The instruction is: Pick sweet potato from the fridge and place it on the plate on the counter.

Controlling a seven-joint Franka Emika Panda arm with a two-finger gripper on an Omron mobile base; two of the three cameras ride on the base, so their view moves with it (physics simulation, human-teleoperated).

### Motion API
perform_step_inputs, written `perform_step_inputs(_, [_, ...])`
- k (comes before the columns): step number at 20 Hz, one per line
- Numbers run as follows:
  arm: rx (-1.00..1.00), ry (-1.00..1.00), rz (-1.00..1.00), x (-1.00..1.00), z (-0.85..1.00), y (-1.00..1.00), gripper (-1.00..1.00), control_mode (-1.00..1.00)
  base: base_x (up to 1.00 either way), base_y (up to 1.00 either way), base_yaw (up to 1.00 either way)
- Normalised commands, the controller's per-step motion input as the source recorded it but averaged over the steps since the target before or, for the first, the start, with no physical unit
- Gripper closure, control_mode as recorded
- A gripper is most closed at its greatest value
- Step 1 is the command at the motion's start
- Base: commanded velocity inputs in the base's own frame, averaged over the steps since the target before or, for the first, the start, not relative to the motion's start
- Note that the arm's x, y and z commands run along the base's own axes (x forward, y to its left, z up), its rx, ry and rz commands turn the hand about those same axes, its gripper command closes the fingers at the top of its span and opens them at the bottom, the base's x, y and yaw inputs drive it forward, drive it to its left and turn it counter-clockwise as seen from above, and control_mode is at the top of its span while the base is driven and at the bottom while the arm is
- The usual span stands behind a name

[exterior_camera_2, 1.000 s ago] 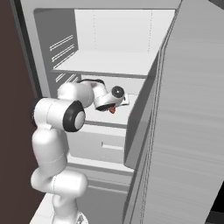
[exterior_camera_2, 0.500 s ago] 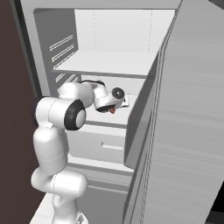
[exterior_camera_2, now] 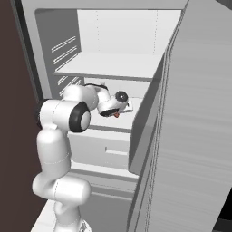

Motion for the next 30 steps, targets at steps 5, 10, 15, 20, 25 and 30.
perform_step_inputs(5, [0.0,0.02,0.0,0.04,-0.08,0.0,-1.0,-1.0,0.0,0.0,0.0])
perform_step_inputs(10, [0.0,0.02,0.0,0.0,-0.08,0.0,-1.0,-1.0,0.0,0.0,0.0])
perform_step_inputs(15, [0.0,0.0,0.0,0.0,-0.04,0.0,-1.0,-1.0,0.0,0.0,0.0])
perform_step_inputs(20, [0.0,0.0,0.0,0.0,0.0,0.0,-1.0,-1.0,0.0,0.0,0.0])
perform_step_inputs(25, [0.0,0.0,0.0,0.0,0.0,0.0,-1.0,-1.0,0.0,0.0,0.0])
perform_step_inputs(30, [0.0,0.0,0.0,0.0,0.0,0.0,-1.0,-1.0,0.0,0.0,0.0])
